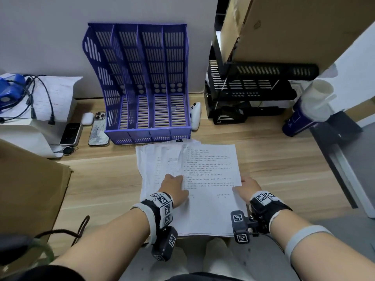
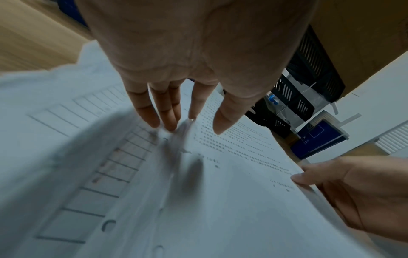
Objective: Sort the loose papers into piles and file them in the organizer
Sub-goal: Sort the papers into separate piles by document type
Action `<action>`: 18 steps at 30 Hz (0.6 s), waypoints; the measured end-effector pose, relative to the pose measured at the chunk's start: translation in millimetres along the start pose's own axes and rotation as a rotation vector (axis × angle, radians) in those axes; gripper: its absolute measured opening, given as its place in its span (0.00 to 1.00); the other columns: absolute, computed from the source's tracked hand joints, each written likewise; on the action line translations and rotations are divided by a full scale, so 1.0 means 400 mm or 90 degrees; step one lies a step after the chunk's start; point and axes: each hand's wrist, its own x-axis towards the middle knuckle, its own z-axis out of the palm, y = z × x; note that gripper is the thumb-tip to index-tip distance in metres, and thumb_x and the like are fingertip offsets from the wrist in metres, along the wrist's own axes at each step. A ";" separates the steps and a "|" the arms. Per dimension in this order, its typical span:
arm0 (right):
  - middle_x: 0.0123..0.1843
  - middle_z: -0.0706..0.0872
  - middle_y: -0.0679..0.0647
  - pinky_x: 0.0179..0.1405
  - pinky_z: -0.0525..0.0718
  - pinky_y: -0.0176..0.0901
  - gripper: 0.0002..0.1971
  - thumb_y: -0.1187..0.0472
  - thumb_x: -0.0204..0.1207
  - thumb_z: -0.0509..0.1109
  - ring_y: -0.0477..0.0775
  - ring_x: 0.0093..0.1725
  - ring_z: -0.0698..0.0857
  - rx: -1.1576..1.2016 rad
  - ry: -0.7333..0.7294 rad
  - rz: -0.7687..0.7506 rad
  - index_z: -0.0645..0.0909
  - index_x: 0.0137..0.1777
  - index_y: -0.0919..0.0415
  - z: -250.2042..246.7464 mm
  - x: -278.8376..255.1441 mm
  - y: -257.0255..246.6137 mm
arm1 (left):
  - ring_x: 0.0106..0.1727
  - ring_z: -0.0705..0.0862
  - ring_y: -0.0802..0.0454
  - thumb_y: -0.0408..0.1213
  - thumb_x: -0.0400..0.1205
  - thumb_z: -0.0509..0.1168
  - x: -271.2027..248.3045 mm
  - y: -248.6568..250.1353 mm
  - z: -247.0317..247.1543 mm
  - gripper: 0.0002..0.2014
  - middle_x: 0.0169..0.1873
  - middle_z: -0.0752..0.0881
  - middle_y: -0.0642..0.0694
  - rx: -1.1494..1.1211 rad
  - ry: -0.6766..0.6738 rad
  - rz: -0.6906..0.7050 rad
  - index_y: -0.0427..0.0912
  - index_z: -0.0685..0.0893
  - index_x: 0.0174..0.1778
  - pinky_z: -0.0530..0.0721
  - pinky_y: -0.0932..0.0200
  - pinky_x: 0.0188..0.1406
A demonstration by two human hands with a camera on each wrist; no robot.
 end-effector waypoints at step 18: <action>0.67 0.77 0.65 0.62 0.79 0.60 0.24 0.62 0.74 0.68 0.69 0.68 0.75 -0.188 0.352 0.105 0.72 0.71 0.58 -0.483 0.098 0.228 | 0.66 0.82 0.47 0.38 0.81 0.65 0.115 0.439 0.199 0.27 0.68 0.80 0.44 -0.136 -0.077 0.159 0.50 0.71 0.79 0.81 0.51 0.68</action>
